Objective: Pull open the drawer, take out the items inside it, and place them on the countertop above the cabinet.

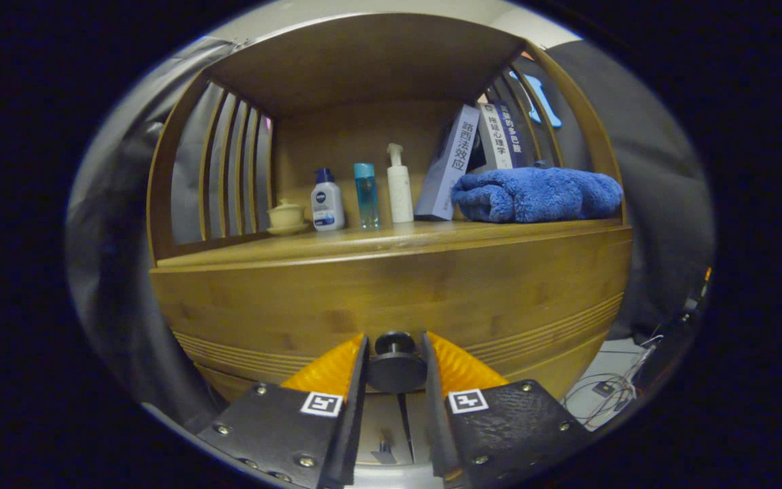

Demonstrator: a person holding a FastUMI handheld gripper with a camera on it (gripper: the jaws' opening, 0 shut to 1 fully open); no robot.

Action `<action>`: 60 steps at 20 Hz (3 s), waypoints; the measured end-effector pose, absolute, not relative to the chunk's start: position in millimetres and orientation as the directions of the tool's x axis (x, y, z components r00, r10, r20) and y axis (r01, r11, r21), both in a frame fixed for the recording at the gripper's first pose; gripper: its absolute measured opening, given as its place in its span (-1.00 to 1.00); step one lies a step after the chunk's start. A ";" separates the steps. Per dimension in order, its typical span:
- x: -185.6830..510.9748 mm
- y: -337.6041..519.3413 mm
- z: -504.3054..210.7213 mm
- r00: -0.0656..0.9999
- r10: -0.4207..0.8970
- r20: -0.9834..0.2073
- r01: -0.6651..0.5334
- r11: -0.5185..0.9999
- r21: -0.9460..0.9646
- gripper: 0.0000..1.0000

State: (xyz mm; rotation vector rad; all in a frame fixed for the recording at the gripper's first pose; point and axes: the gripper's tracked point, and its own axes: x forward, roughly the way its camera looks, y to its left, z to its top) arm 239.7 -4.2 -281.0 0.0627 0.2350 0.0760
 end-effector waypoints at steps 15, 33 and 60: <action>108.3 -20.7 -278.2 0.950 0.093 -0.297 -0.105 0.994 -0.026 -0.37; 4.5 -12.0 -233.0 0.947 0.189 -0.258 -0.208 0.977 -0.046 -0.85; 191.7 -10.4 -243.5 0.598 0.061 -0.799 -0.079 0.997 0.017 1.00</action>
